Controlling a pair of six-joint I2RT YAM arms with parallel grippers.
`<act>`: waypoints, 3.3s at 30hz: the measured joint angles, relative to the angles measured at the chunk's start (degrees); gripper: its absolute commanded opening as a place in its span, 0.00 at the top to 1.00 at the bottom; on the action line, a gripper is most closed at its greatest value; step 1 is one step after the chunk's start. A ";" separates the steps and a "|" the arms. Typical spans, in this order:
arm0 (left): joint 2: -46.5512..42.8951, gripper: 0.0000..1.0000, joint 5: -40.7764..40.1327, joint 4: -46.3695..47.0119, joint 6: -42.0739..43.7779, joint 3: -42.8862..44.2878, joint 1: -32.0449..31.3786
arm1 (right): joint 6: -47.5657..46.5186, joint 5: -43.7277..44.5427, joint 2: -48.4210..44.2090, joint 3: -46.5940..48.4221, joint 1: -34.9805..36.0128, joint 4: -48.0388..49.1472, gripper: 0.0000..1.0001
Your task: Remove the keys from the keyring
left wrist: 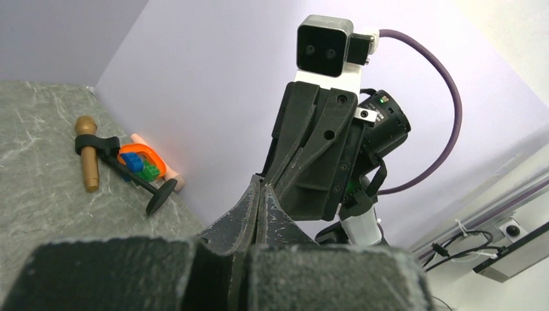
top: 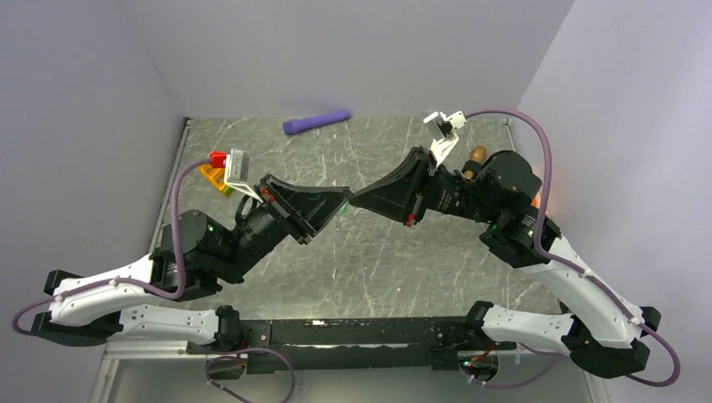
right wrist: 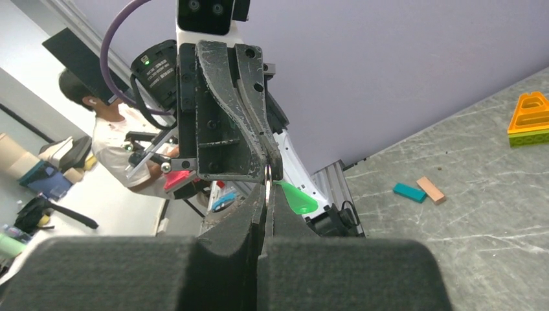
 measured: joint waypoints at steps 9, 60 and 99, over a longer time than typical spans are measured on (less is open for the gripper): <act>1.64 1.00 -8.24 1.62 3.39 1.11 -4.17 | 0.04 1.44 -0.44 -0.20 0.00 0.13 1.00; 7.08 0.55 59.25 -42.93 13.31 19.82 38.27 | -18.75 -13.57 8.83 9.35 -1.03 -37.03 1.00; 13.94 0.77 76.24 -40.09 13.29 21.07 40.57 | -20.65 -18.14 14.34 16.02 -3.19 -31.47 1.00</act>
